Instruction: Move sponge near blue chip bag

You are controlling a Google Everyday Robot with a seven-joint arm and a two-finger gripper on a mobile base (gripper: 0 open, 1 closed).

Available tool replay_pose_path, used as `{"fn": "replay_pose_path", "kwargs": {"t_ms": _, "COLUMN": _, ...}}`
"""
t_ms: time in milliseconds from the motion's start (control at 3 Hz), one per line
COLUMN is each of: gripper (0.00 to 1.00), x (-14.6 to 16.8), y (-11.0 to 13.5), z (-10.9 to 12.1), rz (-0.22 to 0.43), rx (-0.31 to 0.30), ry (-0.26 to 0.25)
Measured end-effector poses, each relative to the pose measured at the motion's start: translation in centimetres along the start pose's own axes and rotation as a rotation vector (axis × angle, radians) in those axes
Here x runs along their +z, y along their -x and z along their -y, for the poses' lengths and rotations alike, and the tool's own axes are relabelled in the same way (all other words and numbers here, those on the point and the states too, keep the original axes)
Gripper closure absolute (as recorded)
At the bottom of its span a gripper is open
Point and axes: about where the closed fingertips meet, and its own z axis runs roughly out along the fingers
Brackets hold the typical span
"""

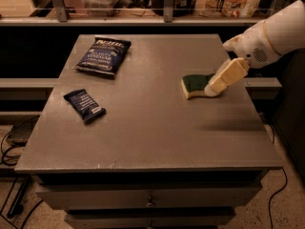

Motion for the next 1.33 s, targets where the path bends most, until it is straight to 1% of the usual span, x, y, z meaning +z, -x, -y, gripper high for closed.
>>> {"fn": "replay_pose_path", "kwargs": {"t_ms": 333, "gripper": 0.00, "x": 2.6, "y": -1.6, "z": 2.2, "rz": -0.033, "rx": 0.042, "ry": -0.013}}
{"fn": "replay_pose_path", "kwargs": {"t_ms": 667, "gripper": 0.00, "x": 4.8, "y": -3.9, "z": 3.6, "rz": -0.051, "rx": 0.110, "ry": -0.011}}
{"fn": "replay_pose_path", "kwargs": {"t_ms": 1000, "gripper": 0.10, "x": 6.7, "y": -5.1, "z": 3.8, "rz": -0.063, "rx": 0.138, "ry": 0.022}}
{"fn": "replay_pose_path", "kwargs": {"t_ms": 1333, "gripper": 0.32, "x": 7.2, "y": -4.9, "z": 3.6, "rz": -0.056, "rx": 0.128, "ry": 0.042}}
